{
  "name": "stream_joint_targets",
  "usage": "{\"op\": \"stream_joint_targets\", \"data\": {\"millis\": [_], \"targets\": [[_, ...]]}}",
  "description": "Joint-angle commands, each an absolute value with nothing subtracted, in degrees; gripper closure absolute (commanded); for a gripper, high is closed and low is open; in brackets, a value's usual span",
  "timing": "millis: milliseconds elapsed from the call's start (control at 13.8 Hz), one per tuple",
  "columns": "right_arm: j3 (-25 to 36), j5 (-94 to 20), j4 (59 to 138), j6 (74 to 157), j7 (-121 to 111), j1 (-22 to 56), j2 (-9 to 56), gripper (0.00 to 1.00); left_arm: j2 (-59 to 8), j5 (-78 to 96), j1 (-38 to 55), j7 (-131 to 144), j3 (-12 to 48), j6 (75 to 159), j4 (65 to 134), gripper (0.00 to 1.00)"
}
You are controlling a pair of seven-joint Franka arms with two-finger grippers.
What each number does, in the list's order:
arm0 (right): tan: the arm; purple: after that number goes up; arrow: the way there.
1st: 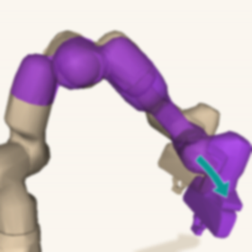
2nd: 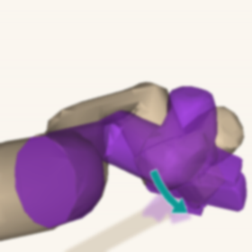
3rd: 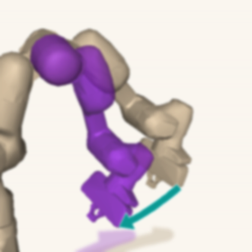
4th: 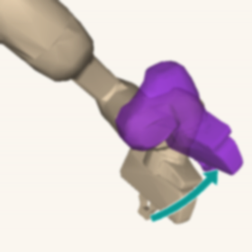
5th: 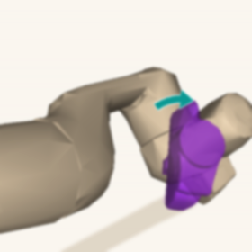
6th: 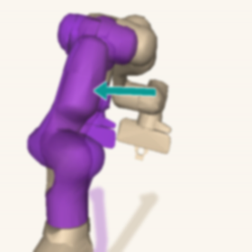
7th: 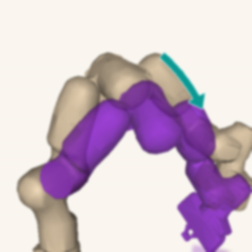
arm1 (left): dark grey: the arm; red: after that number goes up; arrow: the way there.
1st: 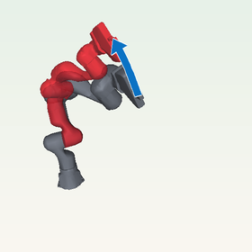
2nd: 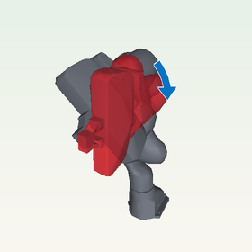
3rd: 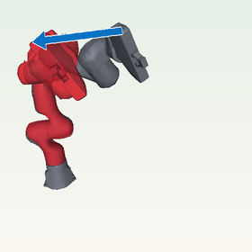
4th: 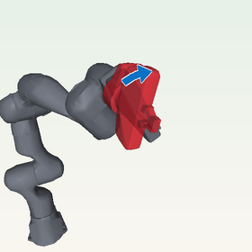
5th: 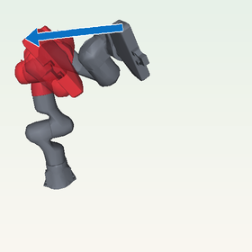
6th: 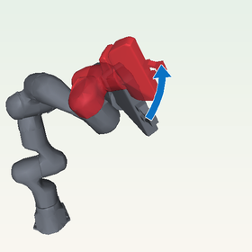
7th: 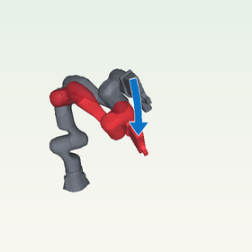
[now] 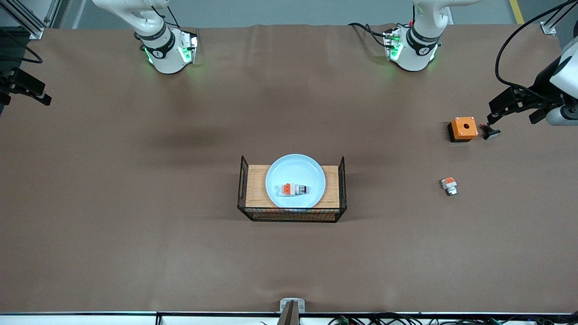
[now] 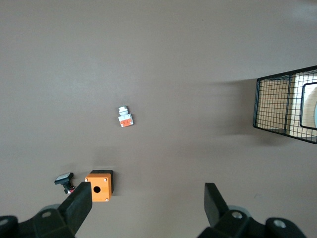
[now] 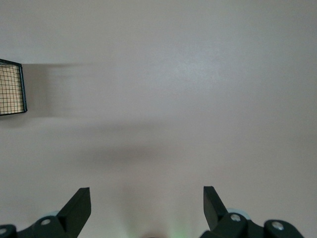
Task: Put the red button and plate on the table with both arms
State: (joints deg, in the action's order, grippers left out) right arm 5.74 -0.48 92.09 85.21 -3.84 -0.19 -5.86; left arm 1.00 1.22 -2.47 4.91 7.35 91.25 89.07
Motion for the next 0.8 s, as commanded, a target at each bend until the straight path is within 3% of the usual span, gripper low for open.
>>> {"op": "stream_joint_targets", "data": {"millis": [0,363,725], "targets": [[5.2,-0.9,93.2,85.5,-4.7,-1.1,-7.2,0.00,2.0,1.8,-2.3,6.6,8.6,90.2,89.2,0.00],[5.2,-0.4,93.2,85.7,-4.7,-1.1,-7.2,0.00,-0.5,6.0,-2.0,27.5,18.3,90.3,85.2,0.00],[5.2,-0.4,93.1,85.6,-4.7,-1.1,-7.2,0.00,-7.4,7.4,-1.6,48.8,28.4,91.3,82.8,0.00]]}}
